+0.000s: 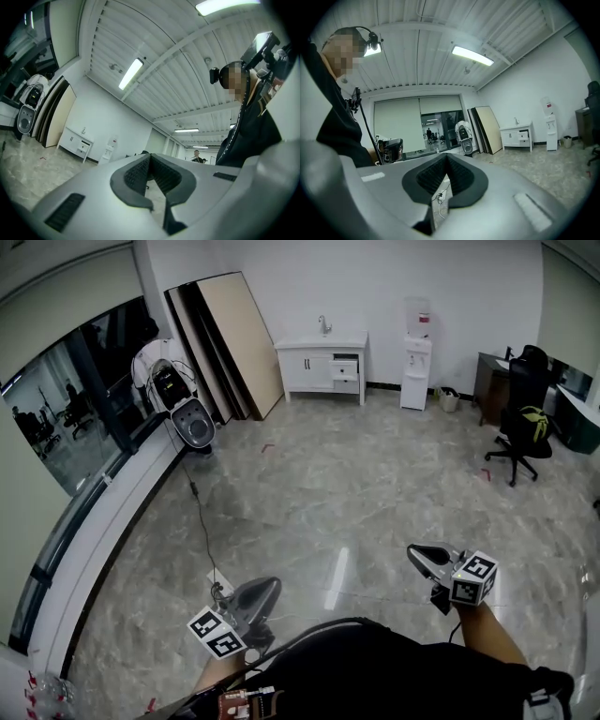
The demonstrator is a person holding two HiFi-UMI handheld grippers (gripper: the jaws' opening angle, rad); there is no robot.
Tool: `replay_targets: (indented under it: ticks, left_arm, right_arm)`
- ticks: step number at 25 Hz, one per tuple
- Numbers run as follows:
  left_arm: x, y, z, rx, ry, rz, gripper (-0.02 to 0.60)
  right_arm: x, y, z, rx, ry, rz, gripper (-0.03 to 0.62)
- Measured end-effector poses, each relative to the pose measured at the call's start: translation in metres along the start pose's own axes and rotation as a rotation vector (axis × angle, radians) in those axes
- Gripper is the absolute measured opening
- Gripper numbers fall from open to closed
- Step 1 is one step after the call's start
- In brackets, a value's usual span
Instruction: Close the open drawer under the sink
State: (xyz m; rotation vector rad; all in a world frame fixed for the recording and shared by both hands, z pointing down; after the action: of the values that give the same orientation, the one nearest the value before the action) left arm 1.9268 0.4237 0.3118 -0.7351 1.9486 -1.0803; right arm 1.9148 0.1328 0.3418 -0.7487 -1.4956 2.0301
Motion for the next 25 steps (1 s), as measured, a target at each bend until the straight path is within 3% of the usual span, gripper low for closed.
replay_targets:
  ticks: [12, 19, 25]
  left_arm:
    - [0.114, -0.017, -0.081, -0.086, -0.095, -0.048, 0.000]
    - [0.193, -0.011, -0.184, -0.127, -0.197, -0.063, 0.000]
    - [0.246, 0.025, -0.282, -0.113, -0.246, -0.066, 0.000]
  right_arm:
    - [0.004, 0.008, 0.105, -0.018, -0.165, -0.021, -0.003]
    - [0.059, 0.018, 0.176, -0.038, -0.282, -0.003, -0.003]
    - [0.155, 0.049, 0.229, -0.079, -0.309, 0.011, -0.003]
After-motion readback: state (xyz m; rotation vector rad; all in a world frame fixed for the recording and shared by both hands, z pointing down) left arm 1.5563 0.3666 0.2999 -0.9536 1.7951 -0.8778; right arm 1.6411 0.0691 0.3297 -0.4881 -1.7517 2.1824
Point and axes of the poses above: the fingertips, and each gripper's own axes: x forward along the fingers, z to its right, y out of its top, the point moved 1 cm from there along -x, backward along the fingers, and after that the axes turned 12 degrees about z, right-handed, at the moved point
